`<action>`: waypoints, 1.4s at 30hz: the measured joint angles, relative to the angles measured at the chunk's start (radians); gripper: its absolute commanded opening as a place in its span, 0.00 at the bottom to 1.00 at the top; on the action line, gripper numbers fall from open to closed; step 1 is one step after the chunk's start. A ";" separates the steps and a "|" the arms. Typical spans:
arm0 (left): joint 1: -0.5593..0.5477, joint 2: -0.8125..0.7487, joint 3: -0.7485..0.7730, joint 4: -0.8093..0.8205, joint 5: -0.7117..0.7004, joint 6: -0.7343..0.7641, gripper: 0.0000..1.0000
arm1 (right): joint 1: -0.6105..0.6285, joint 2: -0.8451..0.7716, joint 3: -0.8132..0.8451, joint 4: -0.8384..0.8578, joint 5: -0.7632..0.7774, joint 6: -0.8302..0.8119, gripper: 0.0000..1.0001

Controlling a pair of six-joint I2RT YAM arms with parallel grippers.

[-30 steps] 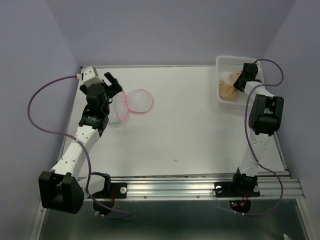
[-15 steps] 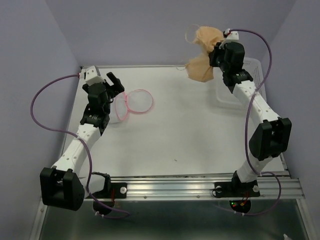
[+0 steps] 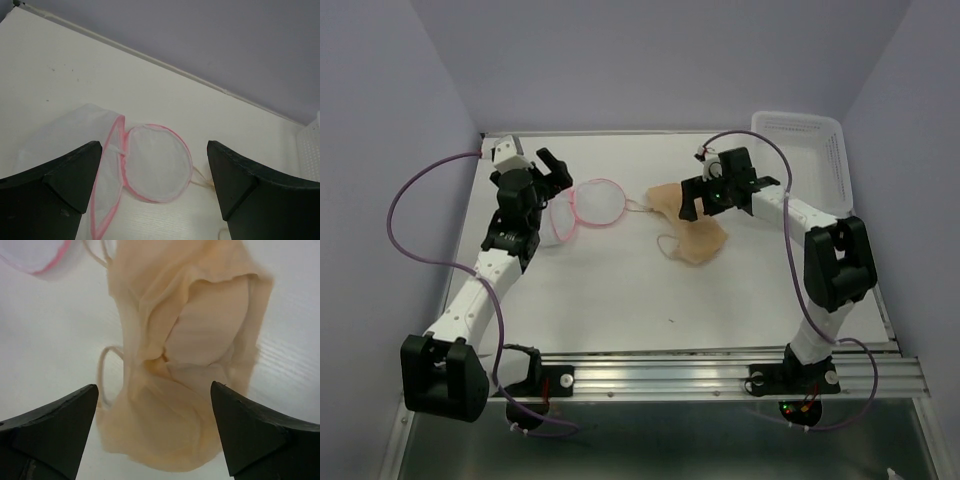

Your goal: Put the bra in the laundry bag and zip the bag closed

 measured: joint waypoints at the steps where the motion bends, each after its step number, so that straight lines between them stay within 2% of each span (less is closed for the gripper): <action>1: 0.000 0.003 0.000 0.002 0.008 -0.001 0.99 | 0.000 0.005 -0.015 -0.027 0.008 -0.002 1.00; 5: -0.019 0.059 0.027 0.006 0.040 -0.002 0.99 | -0.006 -0.021 -0.037 -0.072 0.074 0.015 1.00; 13: -0.151 0.314 0.200 0.003 0.084 0.039 0.99 | -0.008 -0.222 -0.149 -0.058 0.283 0.138 1.00; 20: -0.212 0.649 0.513 -0.045 0.230 0.151 0.99 | -0.008 -0.356 -0.387 -0.049 0.421 0.297 1.00; 26: -0.242 0.842 0.671 -0.076 0.346 0.171 0.99 | -0.008 -0.458 -0.626 0.099 0.384 0.507 0.98; 30: -0.270 0.911 0.723 -0.082 0.406 0.151 0.99 | -0.008 -0.446 -0.712 0.224 0.337 0.610 0.91; 32: -0.286 0.930 0.735 -0.082 0.431 0.140 0.99 | -0.008 -0.428 -0.732 0.280 0.331 0.641 0.82; 37: -0.325 0.972 0.760 -0.076 0.499 0.098 0.99 | -0.008 -0.377 -0.751 0.415 0.332 0.688 0.65; 42: -0.359 1.035 0.813 -0.061 0.522 0.069 0.99 | -0.008 -0.306 -0.753 0.537 0.336 0.721 0.56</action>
